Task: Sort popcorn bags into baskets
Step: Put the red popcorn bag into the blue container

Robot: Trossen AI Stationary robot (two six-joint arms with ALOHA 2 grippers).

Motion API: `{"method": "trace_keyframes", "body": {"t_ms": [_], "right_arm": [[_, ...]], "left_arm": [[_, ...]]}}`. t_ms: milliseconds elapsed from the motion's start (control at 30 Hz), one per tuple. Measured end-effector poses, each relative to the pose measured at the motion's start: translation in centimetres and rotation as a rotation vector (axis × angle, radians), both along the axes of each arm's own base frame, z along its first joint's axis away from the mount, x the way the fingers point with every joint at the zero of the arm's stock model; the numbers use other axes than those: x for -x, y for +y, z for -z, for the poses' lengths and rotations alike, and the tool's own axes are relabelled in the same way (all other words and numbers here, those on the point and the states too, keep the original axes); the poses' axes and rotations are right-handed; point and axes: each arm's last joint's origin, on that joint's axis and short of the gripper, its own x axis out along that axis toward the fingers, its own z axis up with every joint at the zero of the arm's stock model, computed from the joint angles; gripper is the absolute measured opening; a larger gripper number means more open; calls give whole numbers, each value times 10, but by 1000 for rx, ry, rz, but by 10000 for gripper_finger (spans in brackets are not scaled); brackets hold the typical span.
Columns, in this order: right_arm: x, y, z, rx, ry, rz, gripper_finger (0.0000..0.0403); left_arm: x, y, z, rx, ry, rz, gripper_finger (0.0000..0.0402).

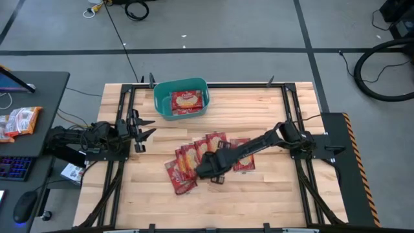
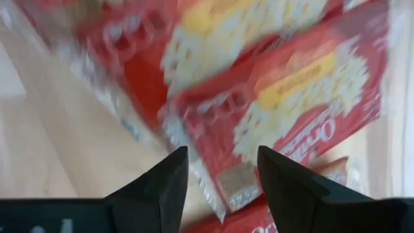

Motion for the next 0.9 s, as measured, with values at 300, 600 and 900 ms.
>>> {"method": "trace_keyframes", "body": {"t_ms": [300,600,900], "right_arm": [[16,11,25,56,45,-12,264],[25,4,45,107,63,-8,265],[23,-1,48,198,27,-20,170]], "left_arm": [[0,0,0,0,0,0,141],[0,0,0,0,0,0,141],[0,0,0,2,0,-4,141]]}}
